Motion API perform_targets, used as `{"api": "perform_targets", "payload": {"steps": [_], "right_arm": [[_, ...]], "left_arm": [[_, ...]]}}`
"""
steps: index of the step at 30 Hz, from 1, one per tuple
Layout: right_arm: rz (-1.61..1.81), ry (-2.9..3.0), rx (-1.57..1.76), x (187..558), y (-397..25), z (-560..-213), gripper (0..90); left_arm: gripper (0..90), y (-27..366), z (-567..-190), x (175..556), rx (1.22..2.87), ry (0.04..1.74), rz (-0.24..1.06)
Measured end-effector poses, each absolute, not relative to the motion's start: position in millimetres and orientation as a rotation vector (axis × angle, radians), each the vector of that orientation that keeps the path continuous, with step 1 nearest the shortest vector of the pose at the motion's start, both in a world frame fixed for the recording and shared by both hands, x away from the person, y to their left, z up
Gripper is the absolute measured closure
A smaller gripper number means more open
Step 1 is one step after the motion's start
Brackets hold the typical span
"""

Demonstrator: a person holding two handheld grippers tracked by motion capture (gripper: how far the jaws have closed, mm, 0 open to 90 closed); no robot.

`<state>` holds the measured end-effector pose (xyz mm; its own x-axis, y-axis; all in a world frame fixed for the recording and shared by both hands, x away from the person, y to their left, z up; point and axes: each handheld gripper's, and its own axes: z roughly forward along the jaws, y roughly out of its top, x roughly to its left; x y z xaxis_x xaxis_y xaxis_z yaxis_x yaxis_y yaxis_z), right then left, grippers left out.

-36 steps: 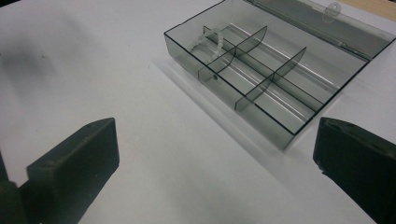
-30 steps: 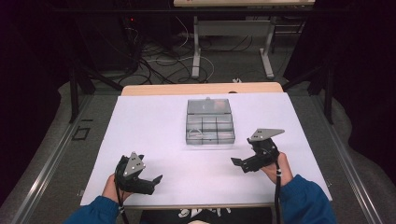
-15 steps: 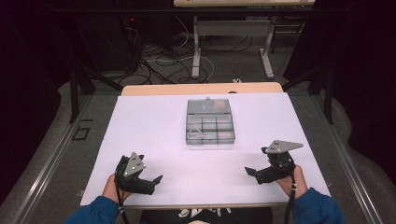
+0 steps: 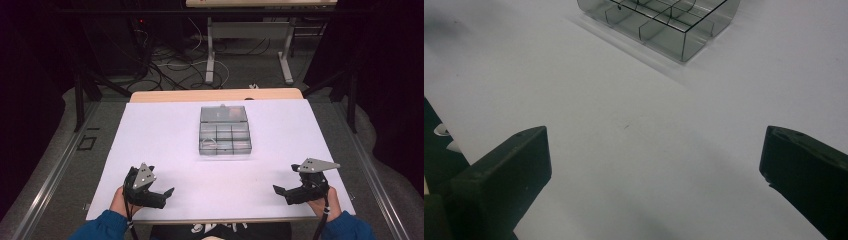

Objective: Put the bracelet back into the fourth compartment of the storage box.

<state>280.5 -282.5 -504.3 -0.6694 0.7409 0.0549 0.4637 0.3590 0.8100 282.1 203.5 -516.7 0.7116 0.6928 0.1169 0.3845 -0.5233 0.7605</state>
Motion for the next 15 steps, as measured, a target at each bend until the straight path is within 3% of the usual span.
{"api": "perform_targets", "payload": {"steps": [15], "right_arm": [[1.237,2.328,1.056,272.7,-287.2,-506.7,0.0]], "left_arm": [[2.9,203.6,-516.5,282.6,2.178,0.818,0.530]]}}
